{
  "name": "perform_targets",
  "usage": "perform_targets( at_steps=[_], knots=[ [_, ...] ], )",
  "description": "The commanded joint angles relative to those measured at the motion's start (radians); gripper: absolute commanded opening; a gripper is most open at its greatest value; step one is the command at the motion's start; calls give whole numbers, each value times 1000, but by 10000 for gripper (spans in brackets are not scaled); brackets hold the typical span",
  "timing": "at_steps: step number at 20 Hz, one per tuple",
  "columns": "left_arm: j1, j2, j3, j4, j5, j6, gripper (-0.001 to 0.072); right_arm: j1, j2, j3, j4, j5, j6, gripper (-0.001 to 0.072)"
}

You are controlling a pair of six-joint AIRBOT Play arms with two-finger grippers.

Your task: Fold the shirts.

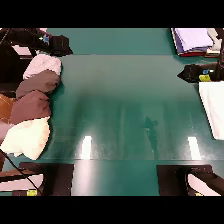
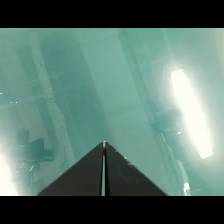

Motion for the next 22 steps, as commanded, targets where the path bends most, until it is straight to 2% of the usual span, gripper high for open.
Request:
perform_targets(
  at_steps=[1, 18, 20, 21, 22],
  knots=[
    [0, 0, 0, 0, 0, 0, 25, 1, 0, 0, 1, 6, 0, 9],
    [0, 0, 0, -3, 4, 0, 25, 1, 0, 1, 17, 31, 0, 9],
    [0, 0, 0, 27, 72, 1, 28, 1, 0, 1, 17, 29, 0, 9],
    [0, 0, 0, 83, 107, 0, 214, 1, 0, 1, 17, 29, 0, 9],
    [0, -2, 0, 157, 131, -8, 503, 1, 0, 1, 18, 29, 0, 9]
  ],
)
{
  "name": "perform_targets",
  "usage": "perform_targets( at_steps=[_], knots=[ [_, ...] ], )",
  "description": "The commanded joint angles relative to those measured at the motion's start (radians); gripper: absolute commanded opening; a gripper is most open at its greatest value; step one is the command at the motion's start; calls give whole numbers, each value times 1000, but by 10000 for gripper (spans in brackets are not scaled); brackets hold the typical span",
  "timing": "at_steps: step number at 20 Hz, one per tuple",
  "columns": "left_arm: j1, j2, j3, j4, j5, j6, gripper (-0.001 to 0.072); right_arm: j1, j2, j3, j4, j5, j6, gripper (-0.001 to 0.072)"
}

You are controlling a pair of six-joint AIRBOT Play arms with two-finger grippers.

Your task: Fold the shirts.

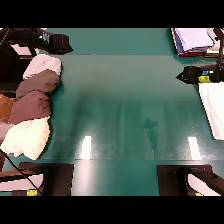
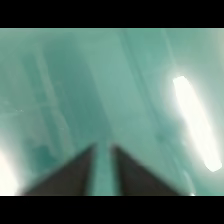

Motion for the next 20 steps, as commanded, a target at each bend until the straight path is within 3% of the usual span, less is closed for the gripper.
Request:
perform_targets(
  at_steps=[1, 3, 5, 8, 13, 20],
  knots=[
    [1, -9, 0, 204, 103, -28, 561, 0, 0, 1, 2, 2, 0, 9],
    [11, -45, 0, 411, 138, -74, 559, 0, 0, 1, 3, 4, 0, 9],
    [55, -109, 0, 481, 172, -111, 560, 0, 0, 0, 4, 5, 0, 9],
    [154, -239, 0, 475, 235, -192, 560, 0, 0, 0, 5, 6, 0, 9],
    [246, -424, 0, 449, 378, -193, 559, 0, 0, 0, 5, 5, 1, 9],
    [254, -543, 1, 452, 508, -191, 559, 1, 0, 0, 36, 42, 1, 9]
  ],
)
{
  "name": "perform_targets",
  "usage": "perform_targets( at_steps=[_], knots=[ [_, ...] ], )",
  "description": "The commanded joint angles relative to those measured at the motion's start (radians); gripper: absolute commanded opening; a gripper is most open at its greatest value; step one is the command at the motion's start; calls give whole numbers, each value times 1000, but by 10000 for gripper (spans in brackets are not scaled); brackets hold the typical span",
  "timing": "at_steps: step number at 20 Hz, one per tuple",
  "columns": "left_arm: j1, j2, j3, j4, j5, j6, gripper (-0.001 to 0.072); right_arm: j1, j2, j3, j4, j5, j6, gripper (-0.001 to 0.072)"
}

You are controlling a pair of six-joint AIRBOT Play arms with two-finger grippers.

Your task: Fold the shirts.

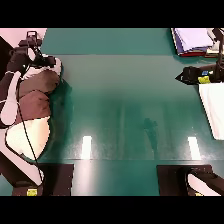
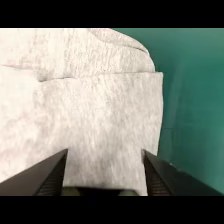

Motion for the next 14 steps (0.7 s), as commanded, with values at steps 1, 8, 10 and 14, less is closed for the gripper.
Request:
perform_targets(
  at_steps=[1, 8, 10, 14],
  knots=[
    [7, -53, 1, 1, 63, -3, 558, 5, 0, 0, 33, 26, 0, 9],
    [7, -56, 75, 3, 24, -1, 25, 17, 1, 1, 41, 26, 0, 9],
    [7, -55, 187, 3, -70, -1, 25, 17, 1, 2, 42, 22, 0, 9],
    [-12, 122, 287, 3, -113, 12, 23, 17, 0, 63, 41, -4, 0, 9]
  ],
)
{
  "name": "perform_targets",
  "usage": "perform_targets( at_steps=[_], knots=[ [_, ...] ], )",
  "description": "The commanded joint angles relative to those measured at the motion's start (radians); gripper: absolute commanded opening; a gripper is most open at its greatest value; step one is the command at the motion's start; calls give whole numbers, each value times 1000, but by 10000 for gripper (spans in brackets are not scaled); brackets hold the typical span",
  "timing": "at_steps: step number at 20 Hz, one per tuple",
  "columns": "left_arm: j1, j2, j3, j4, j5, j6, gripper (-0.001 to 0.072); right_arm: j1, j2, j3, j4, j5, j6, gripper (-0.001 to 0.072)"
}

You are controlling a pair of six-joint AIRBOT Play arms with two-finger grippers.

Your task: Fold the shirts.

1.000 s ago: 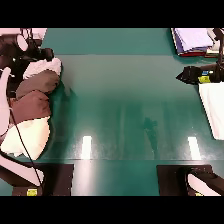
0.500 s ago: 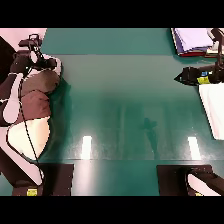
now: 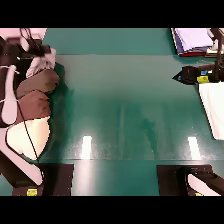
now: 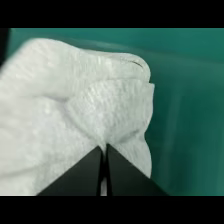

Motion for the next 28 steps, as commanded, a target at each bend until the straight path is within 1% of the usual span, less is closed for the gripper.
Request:
perform_targets(
  at_steps=[1, 4, 5, 6, 9, 12, 15, 16, 17, 18, 19, 21, 23, 24, 26, 28],
  knots=[
    [-31, 180, 60, -2, -51, 44, 23, 1, -4, 72, 0, -26, -1, 9],
    [-113, 404, 60, -3, -104, 170, 23, 1, -2, 186, -2, -66, -2, 9],
    [-150, 470, 60, -3, -137, 209, 23, 1, -3, 224, -3, -69, -21, 9],
    [-184, 523, 60, -3, -183, 231, 23, 1, -3, 257, -3, -68, -43, 9],
    [-298, 636, 9, -29, -294, 244, 23, 1, -2, 334, -11, -54, -54, 9],
    [-439, 641, -68, -81, -410, 243, 25, 1, -2, 377, -10, -45, -54, 9],
    [-575, 616, -216, -177, -430, 244, 28, 1, -2, 396, -7, -24, -53, 9],
    [-612, 603, -273, -214, -424, 244, 182, 1, 0, 395, -7, -19, -53, 9],
    [-640, 591, -324, -243, -411, 243, 480, 1, 2, 395, -6, -8, -53, 9],
    [-658, 581, -375, -259, -391, 243, 564, 1, 3, 395, -6, 5, -53, 9],
    [-661, 574, -408, -259, -381, 243, 550, 1, 3, 395, -6, 17, -53, 9],
    [-628, 575, -433, -206, -391, 236, 550, 1, 3, 395, -6, 34, -53, 9],
    [-536, 575, -438, -177, -390, 173, 549, 1, 3, 395, -6, 37, -53, 9],
    [-472, 575, -457, -185, -375, 134, 549, 1, 3, 395, -6, 40, -53, 8],
    [-355, 575, -548, -212, -330, 97, 549, 1, 3, 395, -6, 49, -53, 9],
    [-252, 575, -691, -300, -297, 106, 549, 1, 3, 395, -6, 51, -53, 9]
  ],
)
